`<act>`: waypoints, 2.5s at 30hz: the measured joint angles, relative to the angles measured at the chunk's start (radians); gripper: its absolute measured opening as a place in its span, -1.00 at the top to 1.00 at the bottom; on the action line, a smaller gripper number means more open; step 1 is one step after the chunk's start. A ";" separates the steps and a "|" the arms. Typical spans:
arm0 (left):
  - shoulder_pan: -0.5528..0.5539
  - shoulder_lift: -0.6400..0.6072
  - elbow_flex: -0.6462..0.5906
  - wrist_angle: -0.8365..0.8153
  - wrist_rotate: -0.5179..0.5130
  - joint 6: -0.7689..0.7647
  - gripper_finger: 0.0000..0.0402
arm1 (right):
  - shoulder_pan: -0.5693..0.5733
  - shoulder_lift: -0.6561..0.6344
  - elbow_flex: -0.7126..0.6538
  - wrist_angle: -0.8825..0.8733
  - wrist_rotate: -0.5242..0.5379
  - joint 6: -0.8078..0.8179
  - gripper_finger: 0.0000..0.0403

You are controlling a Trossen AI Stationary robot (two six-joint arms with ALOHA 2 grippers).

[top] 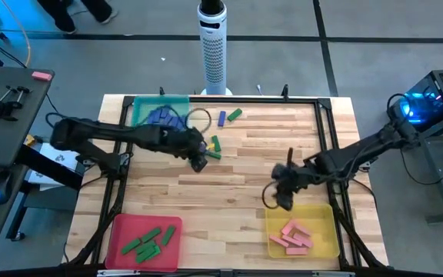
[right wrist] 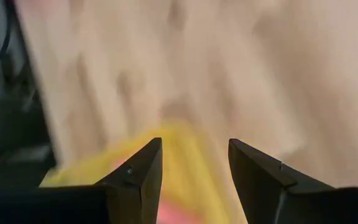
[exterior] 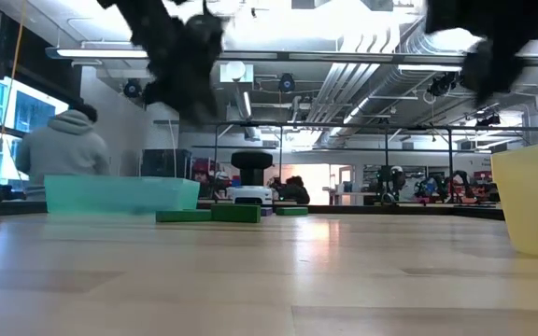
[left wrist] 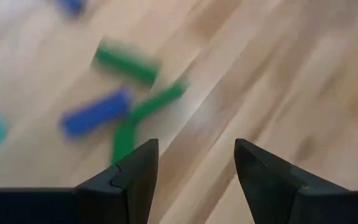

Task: Sort blocks
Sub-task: Put the green block into the red bin

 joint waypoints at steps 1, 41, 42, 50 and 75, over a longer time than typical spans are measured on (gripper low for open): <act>0.001 0.026 0.000 -0.044 0.000 -0.016 0.01 | -0.015 0.000 0.018 0.000 0.053 -0.028 0.21; -0.023 0.223 -0.002 -0.095 -0.048 0.046 0.10 | -0.168 0.000 0.078 -0.212 0.077 -0.228 0.21; -0.013 0.229 -0.002 -0.098 -0.041 0.028 0.04 | -0.168 0.000 0.078 -0.212 0.077 -0.228 0.21; 0.026 0.289 -0.071 -0.100 0.079 -0.057 -0.39 | -0.168 0.000 0.078 -0.206 0.077 -0.221 0.21; -0.342 -0.057 -0.019 -0.201 0.230 0.034 0.74 | -0.289 -0.052 0.078 -0.047 0.134 -0.405 0.21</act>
